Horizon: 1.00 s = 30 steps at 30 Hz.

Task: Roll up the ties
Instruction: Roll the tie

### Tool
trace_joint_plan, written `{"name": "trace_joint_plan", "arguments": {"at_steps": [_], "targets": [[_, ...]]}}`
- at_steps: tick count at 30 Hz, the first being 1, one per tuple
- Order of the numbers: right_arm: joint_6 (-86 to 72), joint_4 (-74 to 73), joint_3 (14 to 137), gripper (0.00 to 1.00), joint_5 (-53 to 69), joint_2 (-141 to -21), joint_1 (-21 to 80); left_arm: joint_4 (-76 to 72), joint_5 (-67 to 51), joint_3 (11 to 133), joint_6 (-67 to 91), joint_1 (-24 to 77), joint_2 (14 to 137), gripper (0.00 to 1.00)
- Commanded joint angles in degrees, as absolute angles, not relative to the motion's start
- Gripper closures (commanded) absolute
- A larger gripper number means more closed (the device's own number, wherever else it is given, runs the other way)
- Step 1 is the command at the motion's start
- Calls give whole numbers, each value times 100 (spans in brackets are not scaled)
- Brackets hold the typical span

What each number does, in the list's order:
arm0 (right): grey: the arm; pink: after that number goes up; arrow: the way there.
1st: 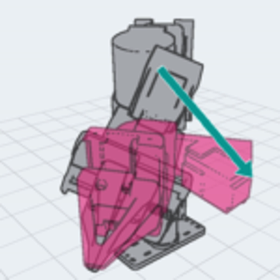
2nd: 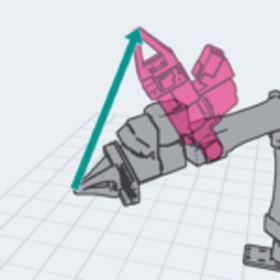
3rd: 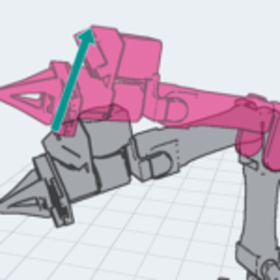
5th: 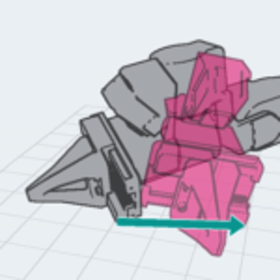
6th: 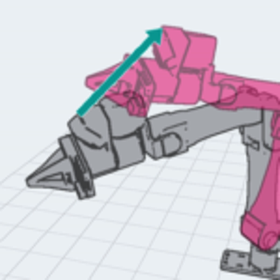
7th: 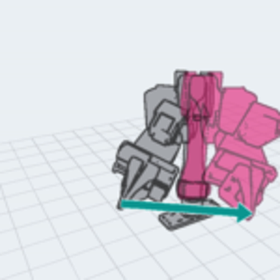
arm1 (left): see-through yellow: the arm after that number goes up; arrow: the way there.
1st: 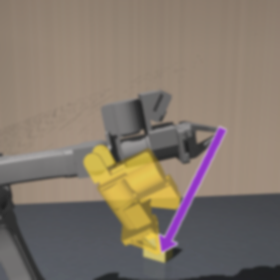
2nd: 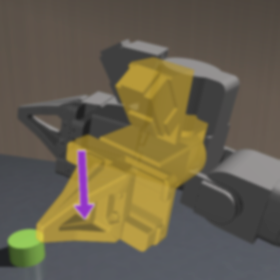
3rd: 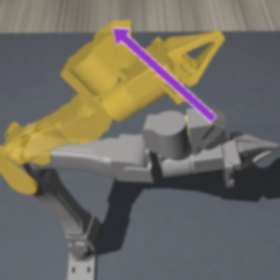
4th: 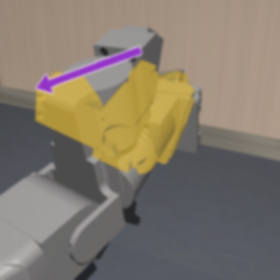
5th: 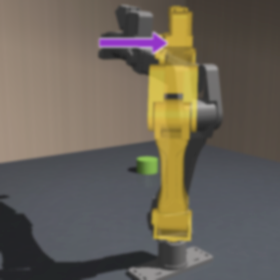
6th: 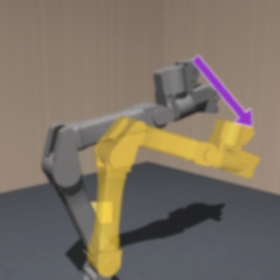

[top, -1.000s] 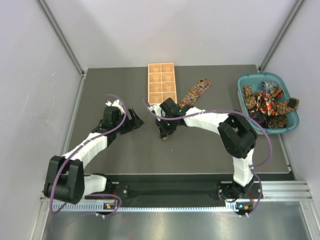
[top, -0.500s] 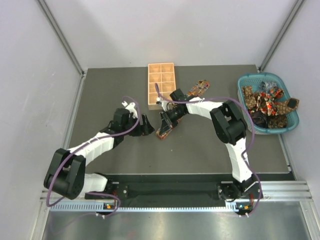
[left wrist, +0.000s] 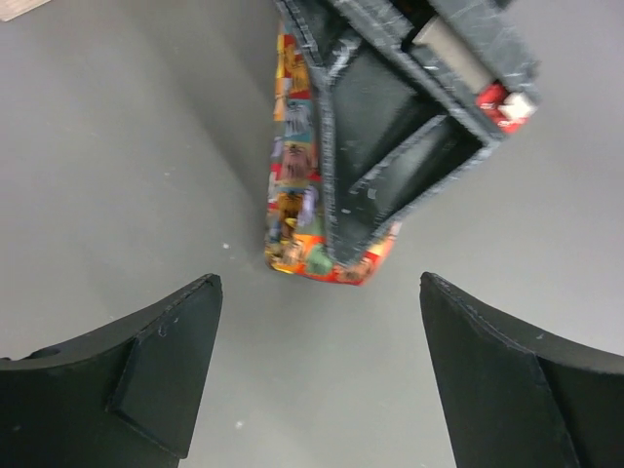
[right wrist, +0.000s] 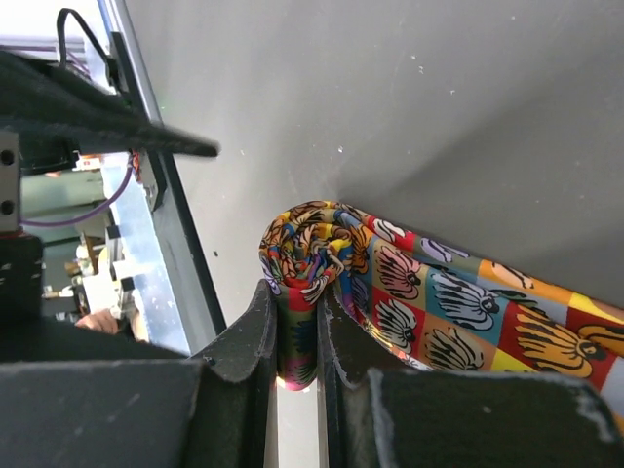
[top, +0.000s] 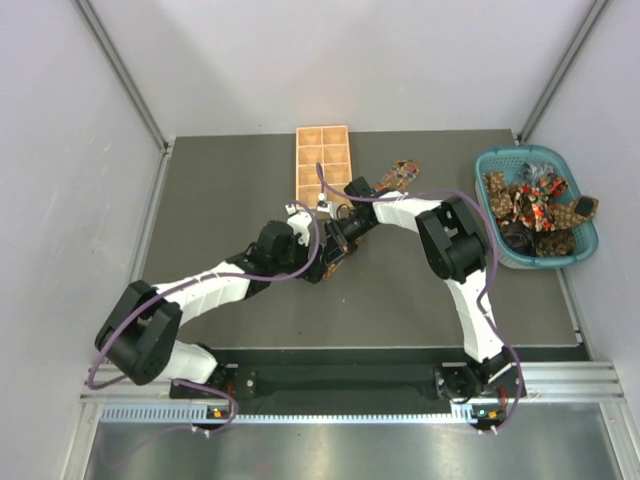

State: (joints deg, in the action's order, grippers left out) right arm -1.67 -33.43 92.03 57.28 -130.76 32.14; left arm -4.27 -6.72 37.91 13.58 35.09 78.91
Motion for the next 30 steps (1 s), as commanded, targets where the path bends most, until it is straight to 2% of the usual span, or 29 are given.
{"name": "trace_joint_plan", "arguments": {"at_steps": [1, 6, 10, 13, 15, 18, 20, 30], "targets": [[176, -3314, 9255, 100, 4843, -13368, 3208, -835, -580, 4008, 827, 3524, 8068, 9], [220, -3322, 9246, 100, 4553, -13403, 3208, -1386, -185, 3614, 686, 3516, 7867, 4], [237, -3279, 9237, 100, 4395, -13403, 3208, -2045, -53, 3148, 800, 3516, 7087, 1], [237, -3191, 9176, 100, 4324, -13368, 3208, -2329, 751, 2901, 1202, 3516, 6673, 1], [237, -3120, 9141, 100, 4245, -13359, 3208, -2005, 1360, 2892, 1939, 3481, 6557, 1], [263, -3050, 9106, 97, 4149, -13368, 3208, -1960, -320, 2962, 1225, 3419, 6600, 1], [281, -3015, 9105, 96, 4157, -13403, 3208, -1785, -771, 3120, 1038, 3428, 6881, 1], [264, -2980, 9114, 99, 3797, -13412, 3199, -1925, -712, 3252, 405, 3604, 7725, 1]]}}
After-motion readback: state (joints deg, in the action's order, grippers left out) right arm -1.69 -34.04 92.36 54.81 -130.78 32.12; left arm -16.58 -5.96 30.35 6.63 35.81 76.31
